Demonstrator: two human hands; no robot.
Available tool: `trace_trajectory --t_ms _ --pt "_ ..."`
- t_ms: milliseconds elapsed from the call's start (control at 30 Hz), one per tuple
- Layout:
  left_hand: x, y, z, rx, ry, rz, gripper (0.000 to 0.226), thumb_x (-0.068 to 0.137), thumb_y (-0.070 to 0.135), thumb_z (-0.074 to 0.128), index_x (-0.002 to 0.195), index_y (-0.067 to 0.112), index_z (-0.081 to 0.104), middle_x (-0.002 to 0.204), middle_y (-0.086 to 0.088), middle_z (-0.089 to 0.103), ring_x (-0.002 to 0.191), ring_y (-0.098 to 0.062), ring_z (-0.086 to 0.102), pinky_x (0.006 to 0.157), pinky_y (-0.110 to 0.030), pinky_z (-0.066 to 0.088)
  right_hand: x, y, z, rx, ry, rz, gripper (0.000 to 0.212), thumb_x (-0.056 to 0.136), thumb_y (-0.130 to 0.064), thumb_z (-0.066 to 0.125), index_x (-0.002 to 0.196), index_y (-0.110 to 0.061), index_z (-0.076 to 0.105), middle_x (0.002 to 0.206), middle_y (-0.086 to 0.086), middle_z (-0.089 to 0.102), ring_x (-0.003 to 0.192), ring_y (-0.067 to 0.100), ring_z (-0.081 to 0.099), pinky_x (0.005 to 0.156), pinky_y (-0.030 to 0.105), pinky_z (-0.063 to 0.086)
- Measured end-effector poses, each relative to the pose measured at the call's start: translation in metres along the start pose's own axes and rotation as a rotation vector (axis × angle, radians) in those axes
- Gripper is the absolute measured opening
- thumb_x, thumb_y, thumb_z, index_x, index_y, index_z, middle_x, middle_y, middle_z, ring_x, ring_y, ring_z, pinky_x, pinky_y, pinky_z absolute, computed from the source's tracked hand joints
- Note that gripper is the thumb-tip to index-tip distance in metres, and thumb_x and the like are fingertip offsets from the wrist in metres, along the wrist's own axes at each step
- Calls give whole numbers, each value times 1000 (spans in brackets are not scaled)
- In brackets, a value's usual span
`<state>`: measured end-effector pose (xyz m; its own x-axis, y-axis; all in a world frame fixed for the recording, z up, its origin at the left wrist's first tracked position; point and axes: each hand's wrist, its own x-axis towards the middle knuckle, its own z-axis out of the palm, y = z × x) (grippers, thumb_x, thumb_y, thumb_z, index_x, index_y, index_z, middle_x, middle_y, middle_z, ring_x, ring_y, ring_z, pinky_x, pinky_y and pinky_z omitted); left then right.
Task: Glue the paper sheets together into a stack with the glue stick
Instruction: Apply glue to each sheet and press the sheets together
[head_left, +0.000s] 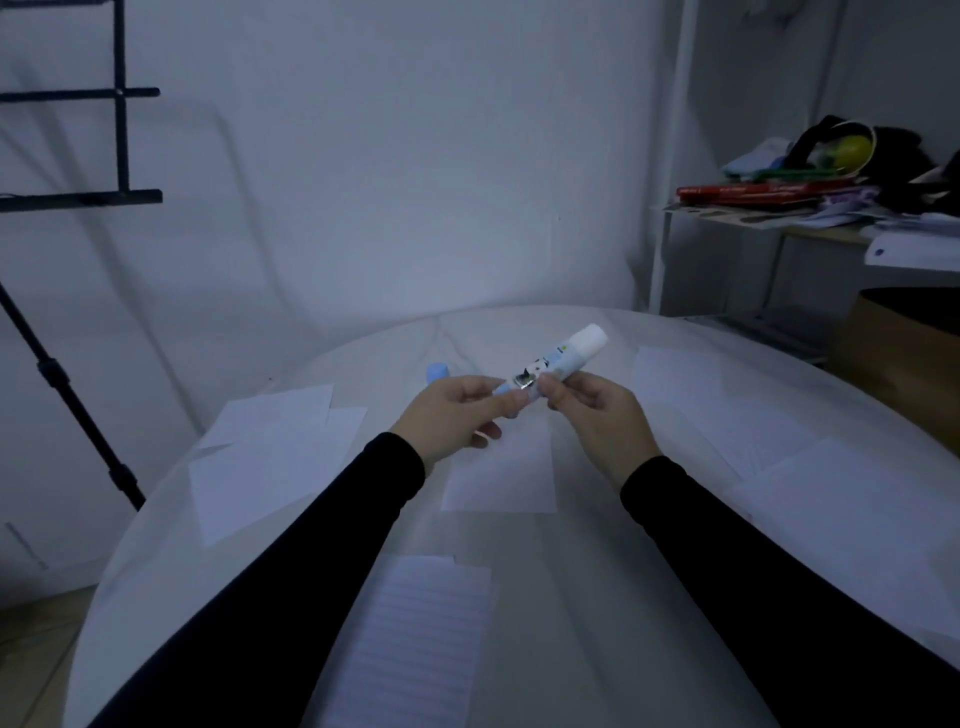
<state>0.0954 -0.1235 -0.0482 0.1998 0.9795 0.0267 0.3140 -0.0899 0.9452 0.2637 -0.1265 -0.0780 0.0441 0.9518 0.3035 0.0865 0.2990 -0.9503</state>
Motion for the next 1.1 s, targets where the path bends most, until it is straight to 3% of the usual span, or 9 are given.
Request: trace_trajectory --t_ms 167,267,367,500,633,767,833,933,1100 --pt "12 1 -24 -220 230 0 21 85 27 70 98 11 71 86 -2 67 57 -11 55 60 -23 48 -4 13 -7 -866 -323 24 63 65 -66 70 121 -38 58 136 -19 47 130 5 37 110 35 24" --pt "19 0 -40 -343 333 35 17 84 21 71 97 10 70 85 -5 65 55 -11 57 58 -19 53 -3 14 -9 -1059 -377 6 64 76 -66 59 133 -39 46 149 -14 33 141 11 21 112 43 17" --pt "26 0 -44 -425 354 91 16 88 19 67 99 8 68 88 -5 69 60 -14 64 58 -18 54 -3 16 -8 -1099 -410 46 64 81 -64 54 137 -39 41 152 -17 26 145 12 10 115 52 7" --pt "38 -1 -32 -357 403 113 10 91 28 62 93 19 58 81 -10 67 54 -18 63 60 -28 58 -5 15 -10 -1062 -464 28 58 80 -60 59 133 -42 45 149 -23 30 145 10 9 115 54 -5" --pt "39 -4 -20 -203 375 172 12 94 38 56 94 27 51 81 -11 65 53 -20 60 59 -33 56 -7 17 -9 -983 -513 -7 55 80 -56 63 131 -41 48 148 -23 31 144 6 12 116 51 1" --pt "35 -7 -15 -144 296 193 24 91 23 63 109 21 47 79 -15 64 53 -21 55 62 -36 53 -9 20 -5 -934 -530 -20 56 80 -57 62 131 -42 47 149 -24 30 143 3 13 117 47 5" --pt "32 -10 -13 -61 276 224 33 89 23 66 115 23 46 76 -9 64 58 -14 56 66 -30 52 -9 20 -5 -942 -540 -13 58 80 -59 60 133 -42 45 150 -24 28 143 3 12 117 47 5" --pt "28 -12 -8 146 330 304 36 88 29 65 117 26 45 66 4 59 53 5 51 56 -8 40 -10 19 -4 -936 -551 -2 58 81 -60 58 135 -42 44 150 -24 26 144 4 11 118 47 3" --pt "28 -13 -1 242 352 381 34 88 31 64 109 31 38 68 3 61 48 5 50 48 -9 35 -13 16 -5 -925 -571 0 57 80 -59 60 133 -43 45 149 -27 27 144 4 10 118 48 1"
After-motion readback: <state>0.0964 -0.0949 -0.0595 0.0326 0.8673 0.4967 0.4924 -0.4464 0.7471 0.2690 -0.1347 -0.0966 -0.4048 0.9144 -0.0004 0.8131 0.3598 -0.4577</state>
